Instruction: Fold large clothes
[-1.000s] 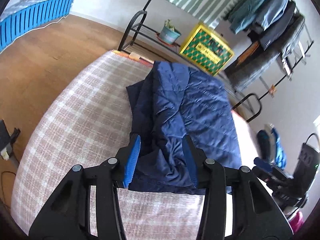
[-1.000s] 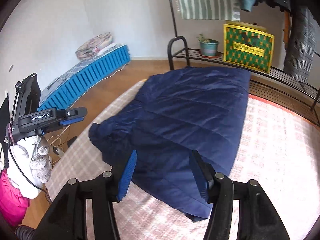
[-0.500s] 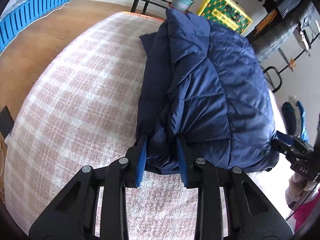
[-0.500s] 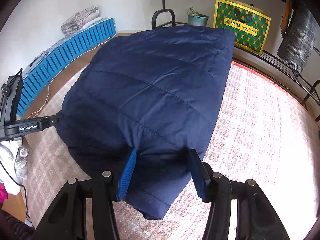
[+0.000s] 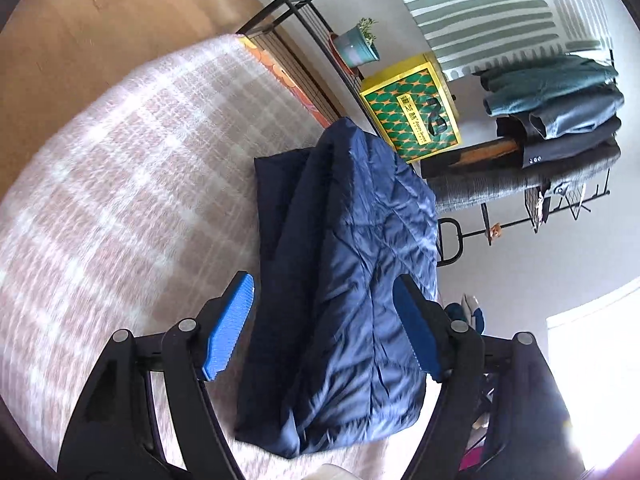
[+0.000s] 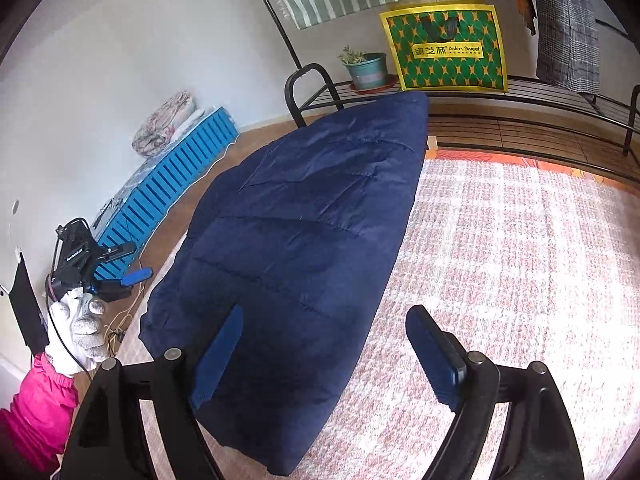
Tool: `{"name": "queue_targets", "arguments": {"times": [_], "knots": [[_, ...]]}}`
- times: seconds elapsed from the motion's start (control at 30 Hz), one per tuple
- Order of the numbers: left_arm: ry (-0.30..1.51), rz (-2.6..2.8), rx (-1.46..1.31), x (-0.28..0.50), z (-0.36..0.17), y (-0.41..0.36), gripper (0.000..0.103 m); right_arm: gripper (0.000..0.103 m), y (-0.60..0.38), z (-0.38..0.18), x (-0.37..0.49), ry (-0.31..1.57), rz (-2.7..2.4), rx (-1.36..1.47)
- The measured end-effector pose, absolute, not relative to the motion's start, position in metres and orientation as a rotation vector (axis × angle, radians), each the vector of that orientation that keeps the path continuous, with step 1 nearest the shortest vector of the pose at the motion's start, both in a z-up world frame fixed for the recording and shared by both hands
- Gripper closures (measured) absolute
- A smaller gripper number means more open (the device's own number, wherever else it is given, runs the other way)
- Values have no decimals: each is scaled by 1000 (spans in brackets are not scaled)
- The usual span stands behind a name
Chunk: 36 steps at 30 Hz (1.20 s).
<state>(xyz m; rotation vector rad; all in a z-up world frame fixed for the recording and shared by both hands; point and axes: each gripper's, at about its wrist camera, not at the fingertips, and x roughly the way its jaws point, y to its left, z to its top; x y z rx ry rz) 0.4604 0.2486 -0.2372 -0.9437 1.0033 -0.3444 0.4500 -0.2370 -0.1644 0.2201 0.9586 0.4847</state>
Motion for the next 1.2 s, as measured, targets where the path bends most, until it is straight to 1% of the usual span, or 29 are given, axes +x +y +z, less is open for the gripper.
{"name": "queue_targets", "arguments": {"times": [0.1, 0.2, 0.47, 0.5, 0.7, 0.93, 1.07, 1.1, 1.13, 1.17, 1.2], "knots": [[1016, -373, -980, 479, -253, 249, 29, 12, -235, -175, 460, 981, 484, 242], [1034, -397, -1027, 495, -272, 246, 29, 10, -238, -187, 474, 1013, 479, 284], [1059, -453, -1073, 528, -299, 245, 29, 10, -250, -222, 501, 1076, 513, 426], [1052, -466, -1082, 531, -300, 246, 29, 8, -251, -224, 503, 1075, 527, 441], [1032, -526, -1124, 543, -301, 248, 29, 8, -257, -229, 511, 1047, 569, 532], [1092, -572, -1000, 562, -293, 223, 29, 13, -249, -233, 516, 1046, 610, 574], [1131, -515, -881, 570, -284, 206, 29, 20, -234, -234, 519, 1049, 608, 564], [1132, -483, -825, 571, -279, 200, 38, 26, -228, -233, 521, 1056, 598, 542], [1136, -461, -775, 571, -276, 194, 44, 29, -223, -232, 523, 1065, 584, 518], [1136, -456, -747, 570, -274, 191, 56, 35, -219, -231, 522, 1075, 571, 489], [1132, -443, -724, 568, -272, 187, 63, 42, -216, -229, 521, 1080, 565, 469]]}}
